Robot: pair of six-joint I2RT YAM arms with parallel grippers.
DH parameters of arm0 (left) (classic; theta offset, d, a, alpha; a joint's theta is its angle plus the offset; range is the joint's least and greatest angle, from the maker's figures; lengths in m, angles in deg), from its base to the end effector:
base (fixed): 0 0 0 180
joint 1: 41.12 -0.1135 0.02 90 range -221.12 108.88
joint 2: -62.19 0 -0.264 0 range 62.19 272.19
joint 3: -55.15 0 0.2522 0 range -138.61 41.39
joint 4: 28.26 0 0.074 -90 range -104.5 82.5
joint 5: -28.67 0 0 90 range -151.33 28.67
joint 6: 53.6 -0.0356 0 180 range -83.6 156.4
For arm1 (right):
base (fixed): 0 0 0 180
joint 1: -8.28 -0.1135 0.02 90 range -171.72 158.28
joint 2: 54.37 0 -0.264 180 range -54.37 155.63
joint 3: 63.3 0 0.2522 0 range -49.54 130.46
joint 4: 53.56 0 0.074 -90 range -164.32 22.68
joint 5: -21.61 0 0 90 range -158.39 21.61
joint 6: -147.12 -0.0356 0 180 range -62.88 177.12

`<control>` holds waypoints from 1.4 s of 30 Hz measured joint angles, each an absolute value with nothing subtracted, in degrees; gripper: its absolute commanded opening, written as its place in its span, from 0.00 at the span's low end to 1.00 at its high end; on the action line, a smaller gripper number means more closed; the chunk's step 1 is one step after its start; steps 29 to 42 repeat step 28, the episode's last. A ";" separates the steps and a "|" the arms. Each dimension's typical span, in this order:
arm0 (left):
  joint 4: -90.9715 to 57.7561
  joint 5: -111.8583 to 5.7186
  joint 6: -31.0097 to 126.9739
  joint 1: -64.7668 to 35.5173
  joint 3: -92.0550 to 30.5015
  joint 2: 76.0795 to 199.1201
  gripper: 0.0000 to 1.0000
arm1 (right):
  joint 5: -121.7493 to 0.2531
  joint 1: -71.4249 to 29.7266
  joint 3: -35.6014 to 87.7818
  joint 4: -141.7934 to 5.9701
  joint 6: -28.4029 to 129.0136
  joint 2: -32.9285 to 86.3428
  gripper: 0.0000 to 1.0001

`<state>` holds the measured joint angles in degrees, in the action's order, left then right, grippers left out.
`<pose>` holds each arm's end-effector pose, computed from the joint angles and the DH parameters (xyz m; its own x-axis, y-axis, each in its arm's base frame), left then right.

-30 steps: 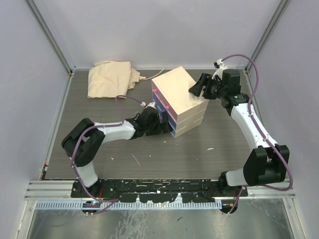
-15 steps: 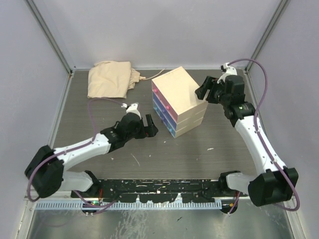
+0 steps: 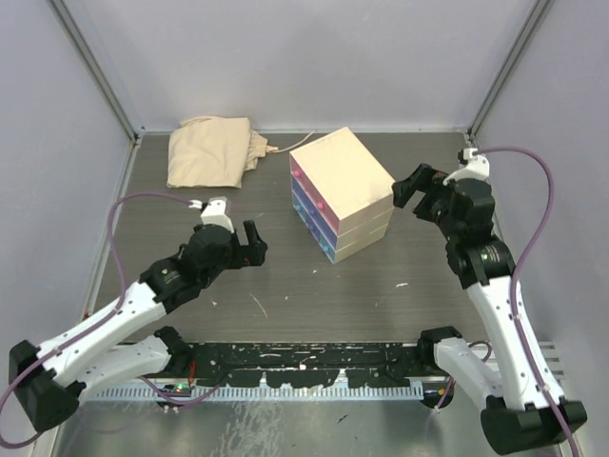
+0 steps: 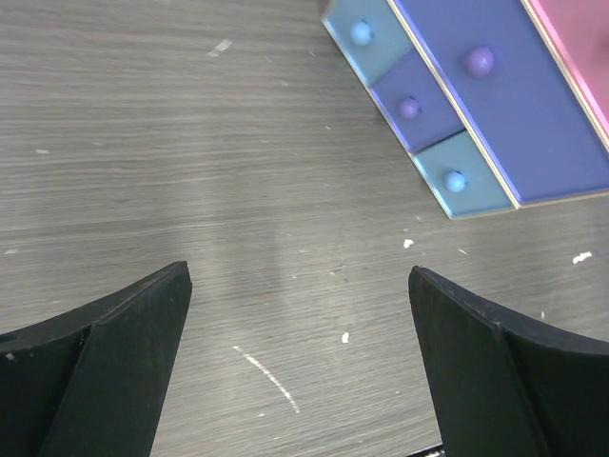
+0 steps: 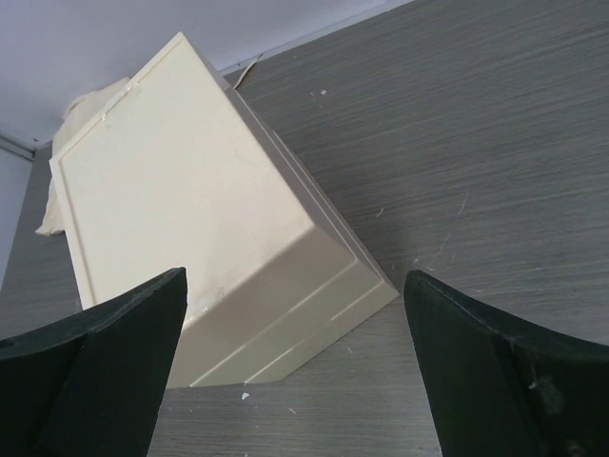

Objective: Sort the tools into containers
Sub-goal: Reset both arms

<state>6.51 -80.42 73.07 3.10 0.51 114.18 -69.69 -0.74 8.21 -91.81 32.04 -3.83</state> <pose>0.1518 -0.1315 0.2759 -0.5807 -0.2224 -0.7832 0.1418 0.9196 -0.3663 0.1901 0.0294 0.3750 -0.3231 0.3778 -0.8677 0.0018 0.9171 0.3986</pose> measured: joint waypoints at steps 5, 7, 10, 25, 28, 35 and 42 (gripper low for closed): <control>15.93 -87.59 71.14 3.10 -4.12 107.19 0.98 | -73.19 -0.78 3.05 -93.12 31.45 -15.54 1.00; 19.67 -90.54 70.16 3.10 -6.70 104.69 0.98 | -73.25 -0.78 0.72 -93.07 31.97 -20.90 1.00; 25.05 -94.67 68.81 3.10 -10.29 101.96 0.98 | -73.10 -0.78 -1.99 -93.03 33.33 -28.24 1.00; 40.08 -105.62 64.41 3.04 -12.80 89.77 0.98 | -72.79 -0.78 -7.04 -95.19 35.45 -31.46 1.00; 40.83 -106.50 63.93 3.02 -12.78 89.44 0.98 | -72.60 -0.78 -7.04 -95.09 35.45 -31.43 1.00; 40.83 -106.50 63.93 3.02 -12.78 89.44 0.98 | -72.60 -0.78 -7.04 -95.09 35.45 -31.43 1.00; 40.83 -106.50 63.93 3.02 -12.78 89.44 0.98 | -72.60 -0.78 -7.04 -95.09 35.45 -31.43 1.00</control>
